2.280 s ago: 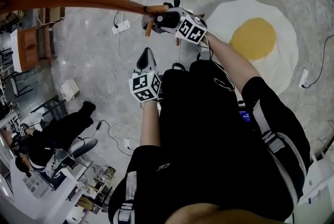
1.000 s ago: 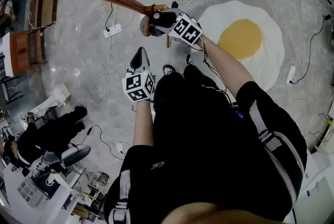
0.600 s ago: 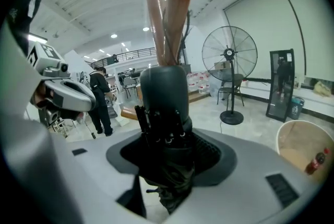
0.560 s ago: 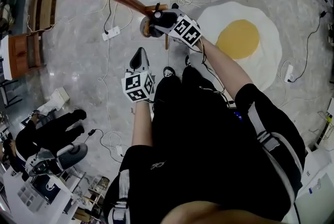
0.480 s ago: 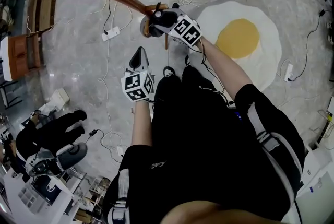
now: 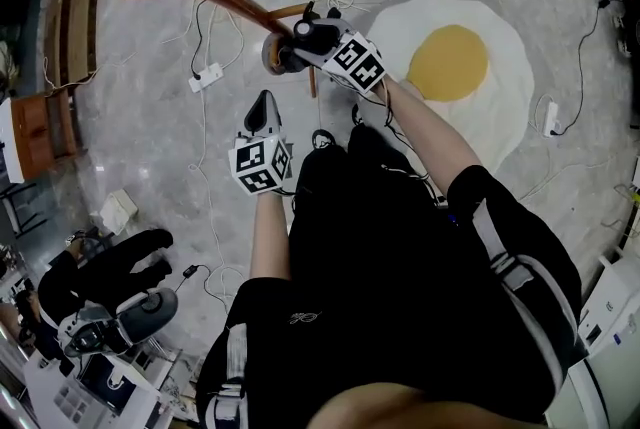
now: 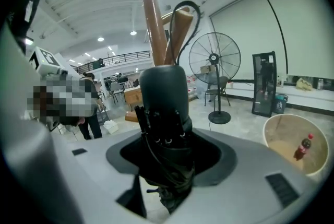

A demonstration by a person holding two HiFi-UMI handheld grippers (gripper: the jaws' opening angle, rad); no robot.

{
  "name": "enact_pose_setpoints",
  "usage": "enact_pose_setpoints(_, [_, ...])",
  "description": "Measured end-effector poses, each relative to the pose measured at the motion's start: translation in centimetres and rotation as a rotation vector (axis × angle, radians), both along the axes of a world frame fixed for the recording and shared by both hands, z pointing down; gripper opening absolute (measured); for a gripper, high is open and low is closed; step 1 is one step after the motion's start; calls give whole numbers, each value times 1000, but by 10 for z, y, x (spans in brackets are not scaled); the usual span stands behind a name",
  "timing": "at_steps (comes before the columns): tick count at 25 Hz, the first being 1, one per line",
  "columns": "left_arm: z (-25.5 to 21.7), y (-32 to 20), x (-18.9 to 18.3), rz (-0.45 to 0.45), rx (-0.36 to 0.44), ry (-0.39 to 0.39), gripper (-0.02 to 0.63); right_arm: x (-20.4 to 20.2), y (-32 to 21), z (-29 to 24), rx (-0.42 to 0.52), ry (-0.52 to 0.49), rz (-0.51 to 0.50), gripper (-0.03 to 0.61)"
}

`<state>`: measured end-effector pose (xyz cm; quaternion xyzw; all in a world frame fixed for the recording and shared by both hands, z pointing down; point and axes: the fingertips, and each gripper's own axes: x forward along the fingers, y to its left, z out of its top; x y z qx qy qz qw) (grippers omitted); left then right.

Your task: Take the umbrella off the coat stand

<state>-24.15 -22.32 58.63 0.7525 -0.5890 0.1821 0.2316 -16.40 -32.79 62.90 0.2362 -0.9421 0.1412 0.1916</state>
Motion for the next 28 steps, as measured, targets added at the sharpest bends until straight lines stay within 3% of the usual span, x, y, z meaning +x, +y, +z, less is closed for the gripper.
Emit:
enact_pose_setpoints(12, [-5,2,-3,87,14,9,-2,24,13,-18,4,-27,167,236])
enact_pose_setpoints(28, [-8,9,11,292,40,48,-2,70,67,-30,-1,-28,482,235])
